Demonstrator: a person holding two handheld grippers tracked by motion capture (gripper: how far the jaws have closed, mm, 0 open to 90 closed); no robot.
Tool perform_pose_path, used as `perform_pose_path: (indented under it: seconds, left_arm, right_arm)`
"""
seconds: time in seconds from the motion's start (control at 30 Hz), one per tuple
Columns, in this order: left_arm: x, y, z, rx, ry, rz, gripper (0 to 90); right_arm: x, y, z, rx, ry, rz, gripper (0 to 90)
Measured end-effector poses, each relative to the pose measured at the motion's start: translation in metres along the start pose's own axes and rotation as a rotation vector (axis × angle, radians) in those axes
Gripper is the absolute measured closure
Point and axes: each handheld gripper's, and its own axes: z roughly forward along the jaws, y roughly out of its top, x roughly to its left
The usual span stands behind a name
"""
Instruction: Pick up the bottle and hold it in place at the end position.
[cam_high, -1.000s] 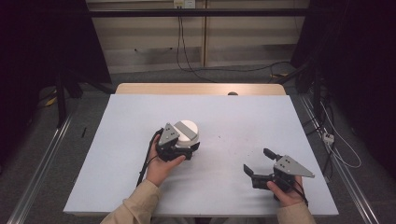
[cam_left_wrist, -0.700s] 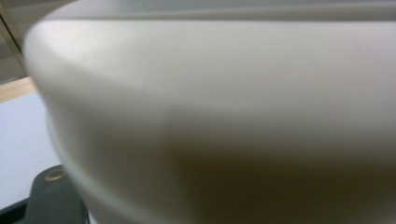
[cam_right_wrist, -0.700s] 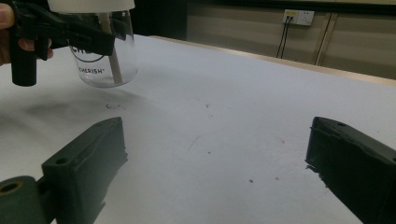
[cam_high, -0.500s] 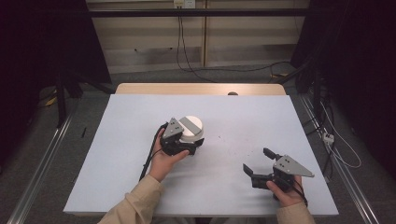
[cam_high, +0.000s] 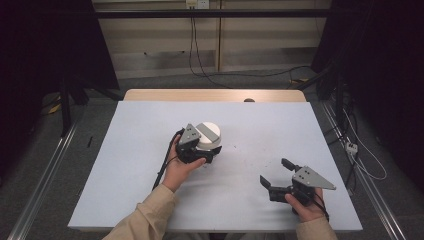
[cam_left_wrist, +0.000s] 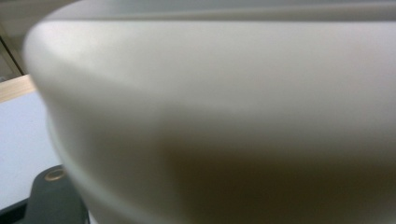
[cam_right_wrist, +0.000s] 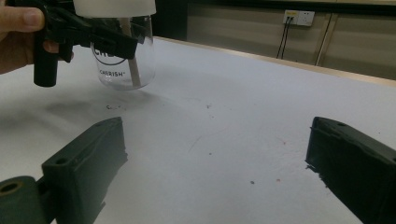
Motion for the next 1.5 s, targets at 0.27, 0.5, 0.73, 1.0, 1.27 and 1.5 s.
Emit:
perform_pose_path:
  seconds: [0.27, 0.5, 0.73, 1.0, 1.27, 1.5]
  left_arm:
    - [0.003, 0.003, 0.004, 0.013, 0.003, 0.014, 18.6]
    - [0.002, 0.01, 0.01, -0.007, -0.016, 0.017, 18.6]
    - [0.004, 0.011, 0.014, 0.002, -0.017, 0.022, 18.6]
    - [0.006, 0.013, 0.019, 0.003, -0.015, 0.029, 18.6]
    - [0.009, 0.015, 0.025, 0.004, -0.022, 0.027, 18.6]
    - [0.012, 0.014, 0.032, -0.001, -0.019, 0.016, 18.6]
  right_arm:
    - [0.0, 0.001, 0.0, -0.008, -0.006, -0.001, 4.0]
    - [0.001, 0.001, -0.002, -0.011, -0.016, -0.003, 4.0]
    - [0.002, 0.001, -0.003, -0.01, -0.015, -0.002, 3.9]
    - [0.002, 0.001, -0.007, -0.021, -0.022, 0.007, 3.7]
    - [0.002, 0.001, -0.009, -0.026, -0.029, 0.007, 3.7]
    - [0.002, 0.0, -0.01, -0.025, -0.034, 0.006, 3.7]
